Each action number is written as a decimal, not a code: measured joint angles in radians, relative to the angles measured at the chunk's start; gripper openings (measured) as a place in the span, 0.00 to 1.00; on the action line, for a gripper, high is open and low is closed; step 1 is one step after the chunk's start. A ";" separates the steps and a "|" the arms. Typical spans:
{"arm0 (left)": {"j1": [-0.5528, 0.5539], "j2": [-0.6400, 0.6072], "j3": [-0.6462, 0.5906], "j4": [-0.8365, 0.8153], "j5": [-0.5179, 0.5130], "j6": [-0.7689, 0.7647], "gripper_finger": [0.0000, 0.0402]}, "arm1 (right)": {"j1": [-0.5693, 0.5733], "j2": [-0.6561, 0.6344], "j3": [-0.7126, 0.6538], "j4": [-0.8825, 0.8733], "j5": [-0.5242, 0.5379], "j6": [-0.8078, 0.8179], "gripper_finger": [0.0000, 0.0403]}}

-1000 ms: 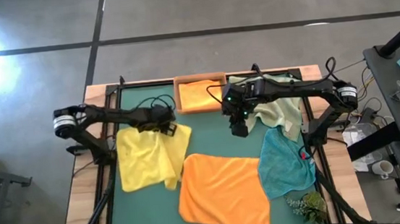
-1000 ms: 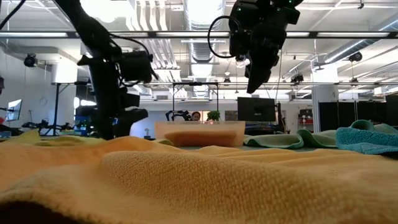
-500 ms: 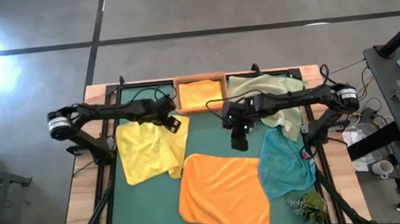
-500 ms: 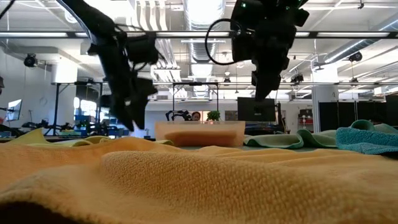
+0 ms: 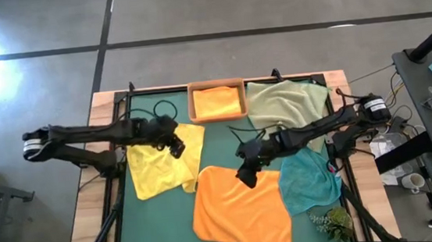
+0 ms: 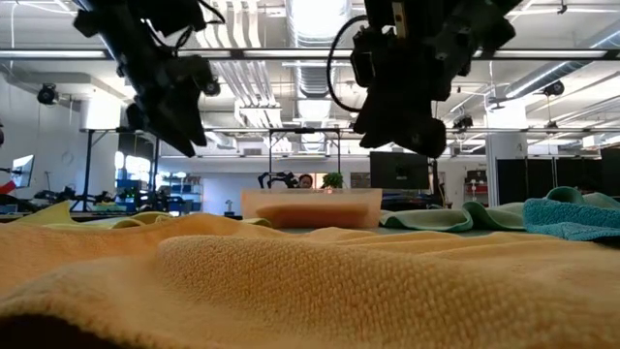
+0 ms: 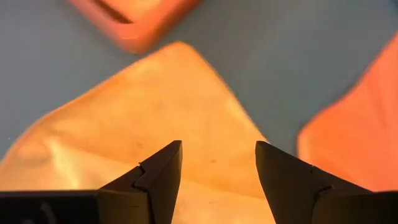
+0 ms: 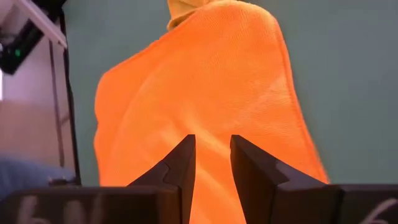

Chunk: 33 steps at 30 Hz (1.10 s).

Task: Fold microfiber towels
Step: Move the yellow towel to the center left of the table, then move the orange towel to the center of the table

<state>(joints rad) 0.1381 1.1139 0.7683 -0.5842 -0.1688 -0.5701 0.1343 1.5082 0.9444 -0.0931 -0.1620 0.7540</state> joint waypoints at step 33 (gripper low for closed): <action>-0.127 0.049 -0.052 0.000 -0.003 0.001 0.47 | 0.158 0.296 0.122 -0.129 0.051 0.269 0.08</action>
<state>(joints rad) 0.0109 1.1633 0.7160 -0.5842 -0.1717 -0.5694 0.2924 1.8045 1.0660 -0.2218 -0.1110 1.0225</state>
